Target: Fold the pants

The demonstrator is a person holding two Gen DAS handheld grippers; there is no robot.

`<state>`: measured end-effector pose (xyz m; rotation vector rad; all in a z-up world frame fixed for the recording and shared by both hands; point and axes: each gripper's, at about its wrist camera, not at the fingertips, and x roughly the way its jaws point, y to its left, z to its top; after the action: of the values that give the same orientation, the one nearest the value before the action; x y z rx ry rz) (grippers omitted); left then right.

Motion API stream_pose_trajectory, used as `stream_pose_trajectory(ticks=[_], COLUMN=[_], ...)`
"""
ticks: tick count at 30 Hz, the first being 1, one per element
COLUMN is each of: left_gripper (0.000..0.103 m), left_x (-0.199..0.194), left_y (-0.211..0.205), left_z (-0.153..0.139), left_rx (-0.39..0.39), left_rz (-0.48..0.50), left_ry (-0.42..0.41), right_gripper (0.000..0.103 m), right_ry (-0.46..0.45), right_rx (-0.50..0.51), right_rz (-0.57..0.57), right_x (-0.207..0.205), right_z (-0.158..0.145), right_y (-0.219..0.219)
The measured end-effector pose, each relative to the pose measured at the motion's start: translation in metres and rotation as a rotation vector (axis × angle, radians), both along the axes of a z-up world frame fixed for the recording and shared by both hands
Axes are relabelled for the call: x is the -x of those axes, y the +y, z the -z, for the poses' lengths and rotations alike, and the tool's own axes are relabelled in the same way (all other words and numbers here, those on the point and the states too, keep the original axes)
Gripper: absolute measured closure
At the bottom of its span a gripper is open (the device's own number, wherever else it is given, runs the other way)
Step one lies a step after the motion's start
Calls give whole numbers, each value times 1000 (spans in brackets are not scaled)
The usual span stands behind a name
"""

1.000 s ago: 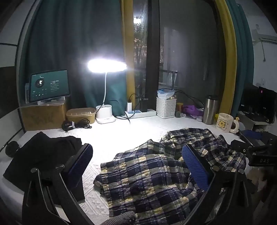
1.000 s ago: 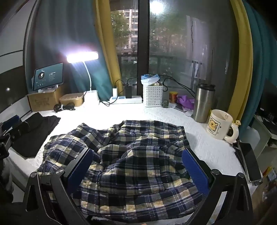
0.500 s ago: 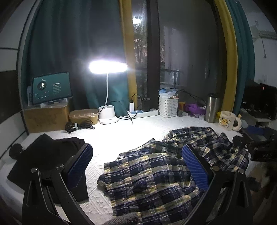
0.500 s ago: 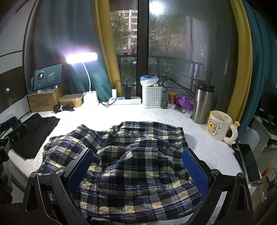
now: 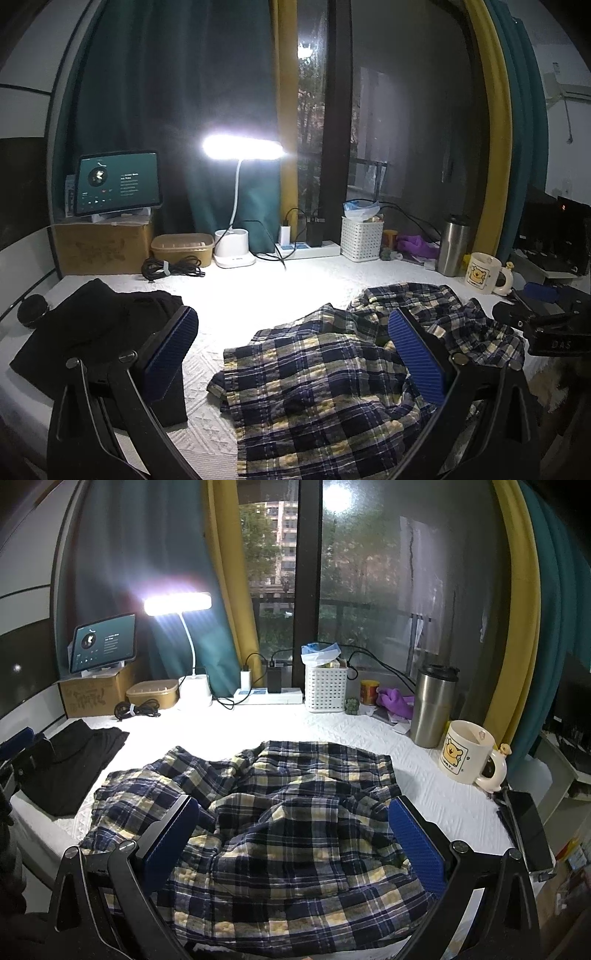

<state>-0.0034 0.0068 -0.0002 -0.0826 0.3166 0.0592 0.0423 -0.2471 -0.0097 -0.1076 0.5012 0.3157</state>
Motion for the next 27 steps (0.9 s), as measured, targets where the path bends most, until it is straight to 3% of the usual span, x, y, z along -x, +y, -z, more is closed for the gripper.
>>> stream_pose_trajectory(ticks=[27], left_gripper=[1], left_x=[-1], left_y=[-3], left_z=[3], left_rx=[3], left_rz=[-4], left_ry=[5], right_gripper=[0], right_ry=[1], right_rx=[4], right_rz=[-2], right_x=[0], right_z=[0], right_y=[1])
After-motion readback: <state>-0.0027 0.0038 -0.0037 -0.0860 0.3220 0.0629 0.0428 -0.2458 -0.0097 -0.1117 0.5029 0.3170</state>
